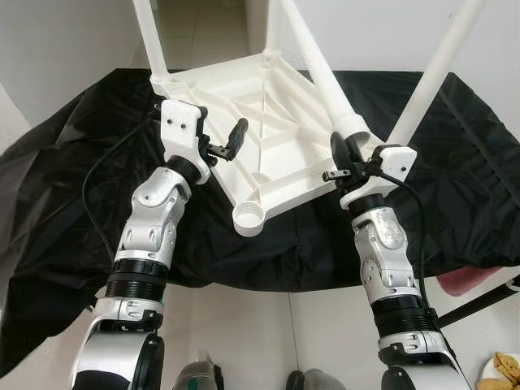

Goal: Building children table

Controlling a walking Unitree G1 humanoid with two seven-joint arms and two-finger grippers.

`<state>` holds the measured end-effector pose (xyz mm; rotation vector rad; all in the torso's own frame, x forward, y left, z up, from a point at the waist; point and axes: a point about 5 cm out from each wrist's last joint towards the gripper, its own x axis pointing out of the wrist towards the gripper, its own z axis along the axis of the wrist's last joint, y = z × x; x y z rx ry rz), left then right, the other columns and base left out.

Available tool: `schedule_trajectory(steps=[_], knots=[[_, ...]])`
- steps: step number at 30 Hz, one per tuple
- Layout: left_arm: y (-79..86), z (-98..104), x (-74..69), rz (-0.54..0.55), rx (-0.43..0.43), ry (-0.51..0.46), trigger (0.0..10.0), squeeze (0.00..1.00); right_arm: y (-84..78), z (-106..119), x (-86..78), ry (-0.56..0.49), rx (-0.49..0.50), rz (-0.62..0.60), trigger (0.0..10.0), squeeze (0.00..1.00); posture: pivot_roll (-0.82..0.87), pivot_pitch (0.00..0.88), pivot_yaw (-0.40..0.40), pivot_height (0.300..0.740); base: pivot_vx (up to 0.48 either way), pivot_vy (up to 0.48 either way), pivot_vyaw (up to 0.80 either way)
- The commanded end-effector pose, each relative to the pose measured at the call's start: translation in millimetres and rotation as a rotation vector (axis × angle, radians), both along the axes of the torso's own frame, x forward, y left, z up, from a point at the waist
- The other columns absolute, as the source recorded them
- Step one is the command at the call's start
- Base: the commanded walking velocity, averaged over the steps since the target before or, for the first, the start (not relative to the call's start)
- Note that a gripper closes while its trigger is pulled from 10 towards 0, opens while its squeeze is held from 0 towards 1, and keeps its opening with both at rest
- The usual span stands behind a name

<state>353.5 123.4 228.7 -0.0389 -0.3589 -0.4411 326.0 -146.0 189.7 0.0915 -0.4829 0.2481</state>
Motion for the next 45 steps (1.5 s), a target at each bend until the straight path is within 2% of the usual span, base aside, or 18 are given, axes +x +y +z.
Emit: schedule_trajectory(steps=[1, 5, 8, 10, 11, 12, 13, 14, 15, 16, 17, 18, 20, 23, 27, 37, 39, 45], knots=[[1.7, 10.3, 2.3, 0.014, -0.016, -0.037, 10.0, 1.00, 0.3, 6.9, 0.3, -0.043, -0.001, 0.007, 10.0, 0.00, 0.01, 0.000, 0.005, 0.740, 0.000, 0.000, 0.00], [-1.2, 14.7, 7.7, -0.017, -0.028, -0.025, 10.0, 1.00, 1.0, 9.2, 2.1, -0.051, -0.003, 0.012, 10.0, 0.00, 0.01, 0.000, 0.007, 0.740, 0.000, 0.000, 0.00], [-9.2, 22.6, 14.9, -0.104, -0.110, 0.025, 10.0, 1.00, 2.0, 12.1, 3.4, -0.067, -0.015, 0.015, 10.0, 0.00, 0.00, 0.000, 0.018, 0.740, 0.000, 0.000, 0.00], [-19.8, 23.2, 22.0, -0.213, -0.217, 0.151, 10.0, 1.00, 3.0, 12.9, 3.1, -0.079, -0.031, 0.014, 10.0, 0.00, 0.00, 0.000, 0.030, 0.740, 0.000, 0.000, 0.00], [-19.8, 23.2, 22.0, -0.213, -0.217, 0.151, 10.0, 1.00, 3.0, 12.9, 3.1, -0.079, -0.031, 0.014, 10.0, 0.00, 0.00, 0.000, 0.030, 0.740, 0.000, 0.000, 0.00], [-25.9, 18.4, 24.3, -0.271, -0.273, 0.246, 10.0, 1.00, 4.0, 12.6, 1.8, -0.087, -0.047, 0.014, 10.0, 0.00, -0.01, 0.000, 0.042, 0.740, 0.000, 0.000, 0.00], [-25.9, 18.4, 24.3, -0.271, -0.273, 0.246, 10.0, 1.00, 4.0, 12.6, 1.8, -0.087, -0.047, 0.014, 10.0, 0.00, -0.01, 0.000, 0.042, 0.740, 0.000, 0.000, 0.00], [-31.4, 13.8, 25.4, -0.317, -0.309, 0.326, 10.0, 1.00, 5.2, 12.2, 0.5, -0.093, -0.061, 0.016, 10.0, 0.00, 0.00, 0.000, 0.044, 0.740, 0.000, 0.000, 0.00], [-34.5, 11.2, 26.4, -0.330, -0.331, 0.367, 10.0, 0.45, 6.5, 11.7, -1.0, -0.098, -0.074, 0.020, 10.0, 0.00, 0.00, 0.000, 0.048, 0.740, 0.000, 0.000, 0.00], [-34.5, 11.2, 26.4, -0.330, -0.331, 0.367, 10.0, 0.45, 6.5, 11.7, -1.0, -0.098, -0.074, 0.020, 10.0, 0.00, 0.00, 0.000, 0.048, 0.740, 0.000, 0.000, 0.00], [-39.0, 7.2, 26.4, -0.368, -0.363, 0.437, 10.0, 0.00, 8.0, 10.8, -2.7, -0.103, -0.088, 0.024, 10.0, 0.00, 0.00, 0.000, 0.051, 0.740, 0.000, 0.000, 0.00], [-44.0, 6.3, 25.3, -0.411, -0.388, 0.477, 10.0, 0.00, 9.7, 9.6, -4.4, -0.107, -0.106, 0.028, 10.0, 0.00, 0.00, 0.000, 0.054, 0.740, 0.000, 0.000, 0.00], [-44.0, 6.3, 25.3, -0.411, -0.388, 0.477, 10.0, 0.00, 9.7, 9.6, -4.4, -0.107, -0.106, 0.028, 10.0, 0.00, 0.00, 0.000, 0.054, 0.740, 0.000, 0.000, 0.00], [-56.9, 9.8, 25.5, -0.530, -0.459, 0.597, 10.0, 0.00, 14.4, 5.2, -8.4, -0.112, -0.149, 0.055, 10.0, 0.00, -0.01, 0.000, 0.065, 0.740, 0.000, 0.000, 0.00], [-63.7, 16.9, 30.1, -0.596, -0.524, 0.692, 10.0, 0.00, 18.0, 1.2, -11.6, -0.112, -0.187, 0.089, 10.0, 0.00, -0.02, 0.000, 0.071, 0.740, 0.000, 0.000, 0.00], [-74.7, 29.4, 34.2, -0.646, -0.502, 0.748, 10.0, 0.00, 26.1, -7.0, -19.0, -0.102, -0.250, 0.165, 10.0, 0.00, -0.03, 0.000, 0.080, 0.740, 0.000, 0.000, 0.00], [-76.5, 28.0, 36.8, -0.624, -0.472, 0.754, 10.0, 0.00, 30.5, -7.7, -21.7, -0.106, -0.269, 0.186, 10.0, 0.00, -0.03, 0.001, 0.080, 0.740, 0.000, 0.000, 0.00], [-73.9, 28.6, 43.3, -0.582, -0.494, 0.772, 10.0, 0.00, 40.1, -9.0, -28.7, -0.116, -0.294, 0.240, 10.0, 0.00, -0.04, 0.006, 0.079, 0.740, 0.000, 0.000, 0.00]])
